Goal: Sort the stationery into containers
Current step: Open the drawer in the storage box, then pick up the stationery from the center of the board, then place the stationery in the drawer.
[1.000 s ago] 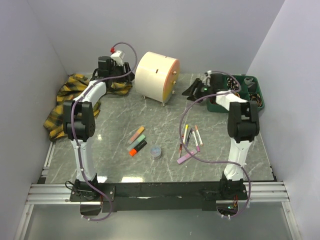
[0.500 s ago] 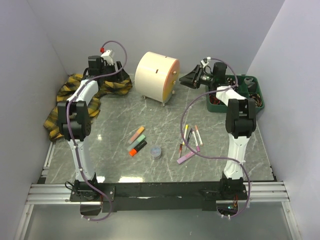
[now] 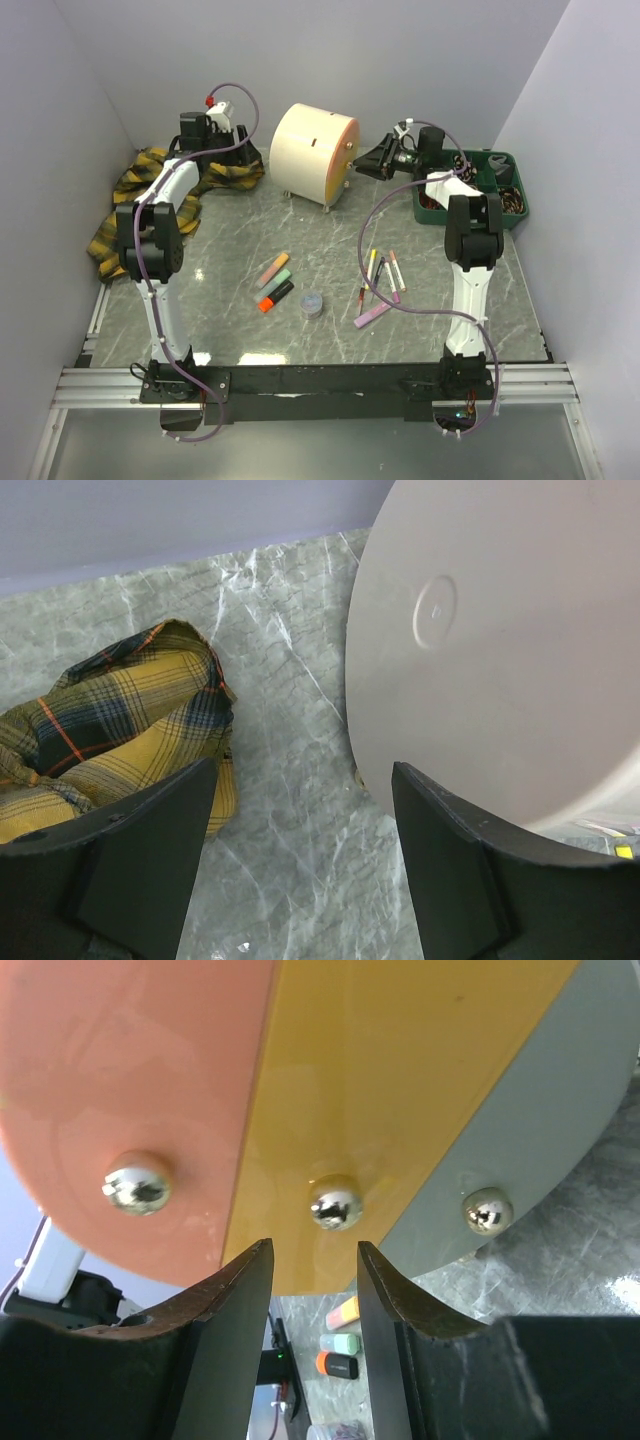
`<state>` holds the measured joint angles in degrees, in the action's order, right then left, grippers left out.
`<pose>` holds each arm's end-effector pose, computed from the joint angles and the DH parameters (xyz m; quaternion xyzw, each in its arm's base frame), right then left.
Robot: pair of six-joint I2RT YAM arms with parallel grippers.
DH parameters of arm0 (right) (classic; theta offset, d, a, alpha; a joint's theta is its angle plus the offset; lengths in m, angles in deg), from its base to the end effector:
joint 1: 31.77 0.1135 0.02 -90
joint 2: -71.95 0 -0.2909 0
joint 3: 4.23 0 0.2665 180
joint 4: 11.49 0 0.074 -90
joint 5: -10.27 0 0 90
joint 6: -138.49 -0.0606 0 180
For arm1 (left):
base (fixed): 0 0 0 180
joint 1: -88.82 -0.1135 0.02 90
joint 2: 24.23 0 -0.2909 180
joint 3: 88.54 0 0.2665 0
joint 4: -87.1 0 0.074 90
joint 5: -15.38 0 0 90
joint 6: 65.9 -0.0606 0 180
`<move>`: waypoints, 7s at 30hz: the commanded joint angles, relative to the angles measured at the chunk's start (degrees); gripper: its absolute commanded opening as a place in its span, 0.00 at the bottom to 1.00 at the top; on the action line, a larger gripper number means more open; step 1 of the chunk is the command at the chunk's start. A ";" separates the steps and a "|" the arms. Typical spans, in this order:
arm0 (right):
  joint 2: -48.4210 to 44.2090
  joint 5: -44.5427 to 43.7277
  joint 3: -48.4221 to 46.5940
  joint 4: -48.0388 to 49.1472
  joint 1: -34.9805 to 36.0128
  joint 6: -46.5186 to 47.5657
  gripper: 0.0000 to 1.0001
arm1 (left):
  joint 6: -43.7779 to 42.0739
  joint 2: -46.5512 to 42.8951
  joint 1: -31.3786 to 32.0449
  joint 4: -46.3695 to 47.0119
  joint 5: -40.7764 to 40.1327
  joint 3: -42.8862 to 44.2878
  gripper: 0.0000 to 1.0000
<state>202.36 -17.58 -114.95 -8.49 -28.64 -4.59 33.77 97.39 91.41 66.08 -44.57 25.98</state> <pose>0.5537 0.0839 0.2158 0.0108 0.7530 0.6061 0.2560 0.5466 -0.0551 0.2687 0.0819 0.8350 -0.2741 0.4700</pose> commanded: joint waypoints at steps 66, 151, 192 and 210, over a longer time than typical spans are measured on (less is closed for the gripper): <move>-10.70 -0.36 7.18 -9.51 -7.35 11.24 0.17 | -2.46 -8.77 -1.01 1.77 -2.36 -3.08 0.78; -29.69 -33.85 26.96 -50.46 50.56 109.33 0.93 | -0.89 -57.99 -10.24 -6.05 0.63 -51.68 0.99; -29.87 -41.50 -13.02 -65.23 23.15 96.06 0.30 | -0.18 -40.50 -11.82 -6.14 5.11 -33.58 0.99; -11.68 -45.10 -31.66 -67.95 18.31 88.41 0.29 | -0.79 -40.85 -11.82 -6.58 5.11 -35.59 0.99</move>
<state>188.81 -60.95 -140.68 -76.44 -10.39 86.57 33.29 57.74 79.67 57.51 -40.81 -9.99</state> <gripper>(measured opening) 0.673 0.995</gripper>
